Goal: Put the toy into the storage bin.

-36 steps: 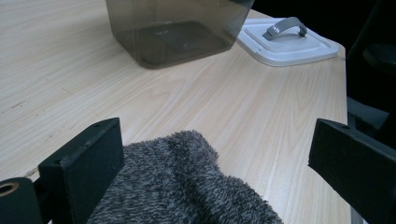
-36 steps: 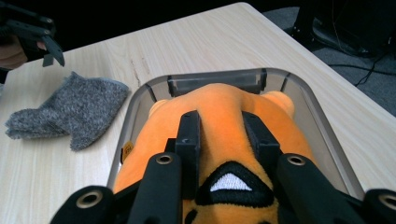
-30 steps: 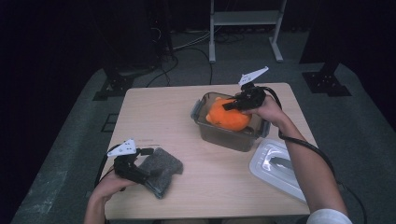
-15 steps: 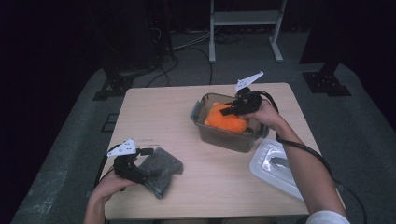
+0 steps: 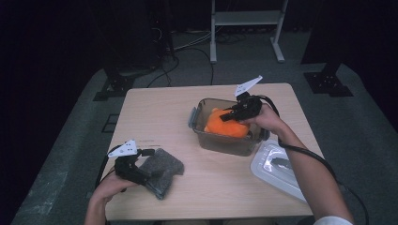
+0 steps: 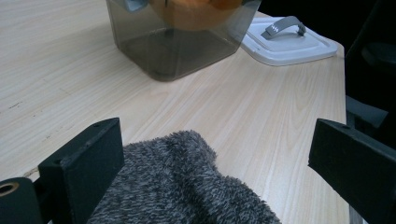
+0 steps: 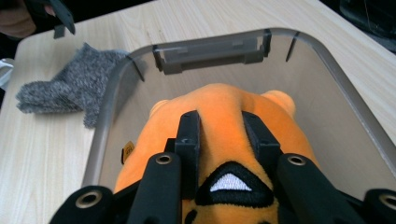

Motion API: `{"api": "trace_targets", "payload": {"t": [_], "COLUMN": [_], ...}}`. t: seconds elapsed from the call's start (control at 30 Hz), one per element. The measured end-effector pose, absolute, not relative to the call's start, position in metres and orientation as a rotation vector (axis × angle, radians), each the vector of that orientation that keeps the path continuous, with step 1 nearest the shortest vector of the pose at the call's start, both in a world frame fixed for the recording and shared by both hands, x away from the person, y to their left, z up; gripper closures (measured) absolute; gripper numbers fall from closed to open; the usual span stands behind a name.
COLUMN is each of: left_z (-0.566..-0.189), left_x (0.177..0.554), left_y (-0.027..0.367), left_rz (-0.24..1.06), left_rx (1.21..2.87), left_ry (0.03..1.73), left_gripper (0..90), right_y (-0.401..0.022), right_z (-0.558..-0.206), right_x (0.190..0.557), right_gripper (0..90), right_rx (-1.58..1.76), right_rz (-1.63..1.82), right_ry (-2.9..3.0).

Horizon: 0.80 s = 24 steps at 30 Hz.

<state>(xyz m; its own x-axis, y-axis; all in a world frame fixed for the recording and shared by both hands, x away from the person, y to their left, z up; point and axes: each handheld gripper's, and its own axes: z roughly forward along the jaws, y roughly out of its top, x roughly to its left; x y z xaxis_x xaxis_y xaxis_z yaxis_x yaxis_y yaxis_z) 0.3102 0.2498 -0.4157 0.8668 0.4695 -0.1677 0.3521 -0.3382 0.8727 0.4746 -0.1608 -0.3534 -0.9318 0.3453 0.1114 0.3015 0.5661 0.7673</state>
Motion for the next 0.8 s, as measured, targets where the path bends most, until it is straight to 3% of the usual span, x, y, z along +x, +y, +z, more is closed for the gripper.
{"api": "trace_targets", "payload": {"t": [0.8], "left_z": [-0.415], "left_x": [0.310], "left_y": [0.250], "left_rz": [0.137], "left_rx": [1.956], "left_ry": [0.602], "left_gripper": [2.4], "right_y": [-0.143], "right_z": [-0.352], "right_x": [0.478], "right_gripper": [66.9], "right_rx": [0.532], "right_rz": [1.225], "right_ry": [2.793]}}
